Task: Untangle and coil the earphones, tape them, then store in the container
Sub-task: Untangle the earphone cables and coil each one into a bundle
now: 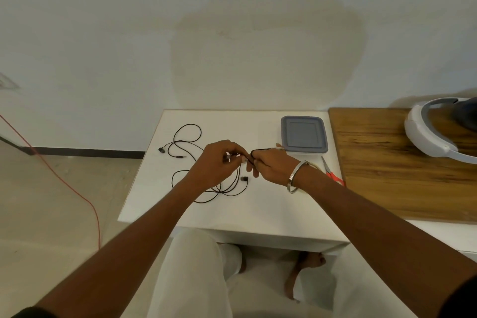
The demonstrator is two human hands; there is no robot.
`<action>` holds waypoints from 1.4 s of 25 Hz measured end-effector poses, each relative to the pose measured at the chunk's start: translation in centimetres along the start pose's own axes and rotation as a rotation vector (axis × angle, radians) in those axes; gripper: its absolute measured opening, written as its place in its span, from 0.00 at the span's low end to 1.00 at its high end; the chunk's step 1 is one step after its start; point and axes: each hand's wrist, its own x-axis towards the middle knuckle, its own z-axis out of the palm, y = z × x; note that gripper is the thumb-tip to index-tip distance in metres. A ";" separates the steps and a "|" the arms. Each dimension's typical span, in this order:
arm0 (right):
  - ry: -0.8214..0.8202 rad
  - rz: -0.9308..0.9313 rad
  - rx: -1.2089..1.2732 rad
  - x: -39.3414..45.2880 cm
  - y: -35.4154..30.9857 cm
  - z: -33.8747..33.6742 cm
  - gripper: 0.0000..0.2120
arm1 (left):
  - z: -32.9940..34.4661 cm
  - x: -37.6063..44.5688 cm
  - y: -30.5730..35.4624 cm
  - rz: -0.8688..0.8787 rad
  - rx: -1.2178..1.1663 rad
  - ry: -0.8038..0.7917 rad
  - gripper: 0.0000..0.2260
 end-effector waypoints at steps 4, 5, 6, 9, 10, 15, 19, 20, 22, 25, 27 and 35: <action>-0.045 -0.032 0.169 -0.1 -0.7 0.0 0.13 | -0.5 0.5 -0.2 0.019 -0.006 0.051 0.04; -0.079 -0.029 0.261 -0.2 -1.0 0.0 0.14 | -0.5 0.6 -0.2 0.024 -0.019 0.058 0.04; -0.108 -0.025 0.363 -0.3 -1.5 -0.1 0.14 | -0.5 0.6 -0.2 0.029 -0.023 0.063 0.04; -0.167 0.026 0.631 -0.6 -2.3 -0.9 0.13 | -0.6 0.7 -0.7 0.011 -0.030 0.057 0.05; -0.195 0.056 0.690 -0.8 -2.3 -1.2 0.13 | -0.7 0.8 -0.9 -0.002 -0.036 0.055 0.05; -0.354 0.115 1.056 -0.8 -2.8 -1.4 0.13 | -0.7 0.3 -2.2 -0.071 -0.125 0.005 0.09; -0.395 -0.022 1.382 -0.8 -4.0 -1.9 0.12 | 0.2 0.2 -2.6 -0.169 -0.429 -0.148 0.06; -0.389 -0.058 1.472 -0.7 -4.3 -2.1 0.11 | 0.5 0.1 -2.2 -0.232 -0.478 -0.170 0.06; -0.324 -0.108 1.614 -0.3 -4.7 -2.3 0.10 | 1.3 -0.7 -1.7 -0.225 -0.425 -0.232 0.09; -0.102 -0.102 1.645 0.3 -5.2 -2.6 0.12 | 3.0 -1.8 -1.6 -0.058 -0.122 -0.329 0.11; 0.043 -0.086 1.602 0.6 -5.1 -2.6 0.13 | 3.9 -2.1 -1.7 -0.034 -0.094 -0.376 0.11; 0.345 -0.109 0.564 1.0 -1.8 -1.2 0.13 | 3.1 -2.6 -1.0 -0.122 -0.072 -0.357 0.12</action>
